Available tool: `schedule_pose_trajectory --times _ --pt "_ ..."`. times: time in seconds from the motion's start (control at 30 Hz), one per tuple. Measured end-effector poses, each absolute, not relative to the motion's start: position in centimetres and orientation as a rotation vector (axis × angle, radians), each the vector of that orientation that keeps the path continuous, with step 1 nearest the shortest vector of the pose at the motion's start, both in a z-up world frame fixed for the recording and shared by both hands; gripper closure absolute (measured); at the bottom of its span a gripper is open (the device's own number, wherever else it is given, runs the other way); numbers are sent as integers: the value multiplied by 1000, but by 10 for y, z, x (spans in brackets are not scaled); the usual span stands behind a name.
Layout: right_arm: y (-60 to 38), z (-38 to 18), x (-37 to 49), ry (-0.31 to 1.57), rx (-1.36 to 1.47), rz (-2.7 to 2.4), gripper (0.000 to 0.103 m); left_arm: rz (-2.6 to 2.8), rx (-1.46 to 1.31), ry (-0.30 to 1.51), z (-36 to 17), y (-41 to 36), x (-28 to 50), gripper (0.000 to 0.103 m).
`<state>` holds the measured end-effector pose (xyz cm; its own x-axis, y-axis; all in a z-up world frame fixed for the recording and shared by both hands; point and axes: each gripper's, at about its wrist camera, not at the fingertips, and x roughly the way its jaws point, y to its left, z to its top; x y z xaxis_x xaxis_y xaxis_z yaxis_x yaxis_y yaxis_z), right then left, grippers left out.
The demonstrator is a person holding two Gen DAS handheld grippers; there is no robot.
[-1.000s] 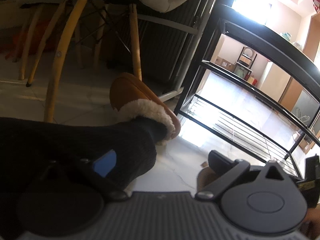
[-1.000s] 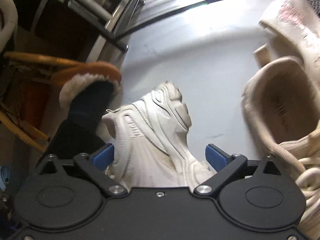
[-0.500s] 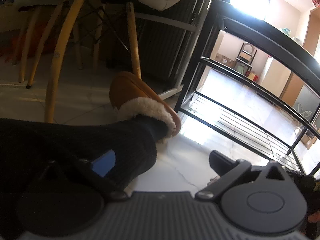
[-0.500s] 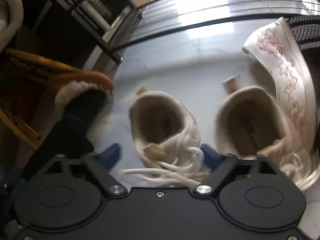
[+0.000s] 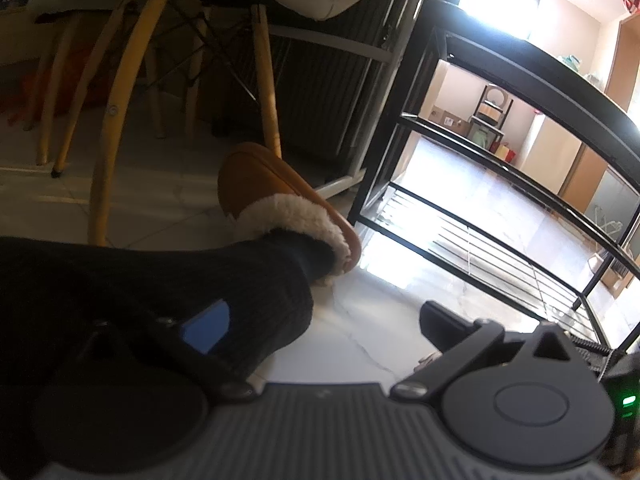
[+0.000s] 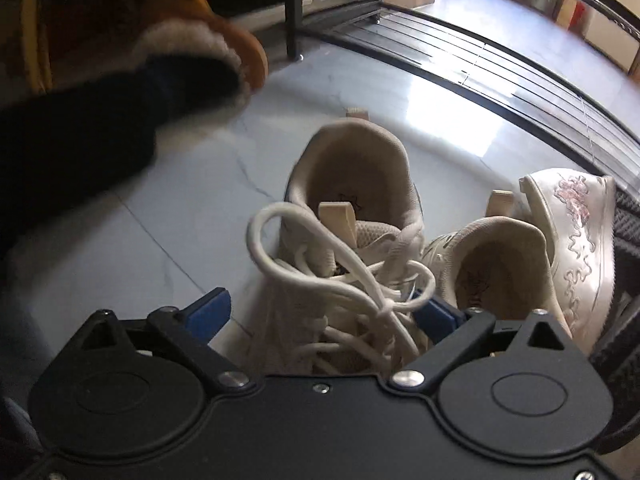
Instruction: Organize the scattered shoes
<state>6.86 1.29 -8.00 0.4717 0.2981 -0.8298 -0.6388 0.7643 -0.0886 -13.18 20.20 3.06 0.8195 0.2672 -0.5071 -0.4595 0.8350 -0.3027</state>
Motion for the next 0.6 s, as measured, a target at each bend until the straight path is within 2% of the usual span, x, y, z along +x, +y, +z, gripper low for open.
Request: schedule_pose_trajectory --times 0.03,0.17,0.6 --pt "17 -84 71 908 -439 590 4 400 -431 468 31 202 -132 1" --pt "26 -87 75 900 -470 533 16 401 -432 469 31 202 -131 1" --pt "33 -76 86 1034 -239 374 25 401 -436 470 31 203 -128 1"
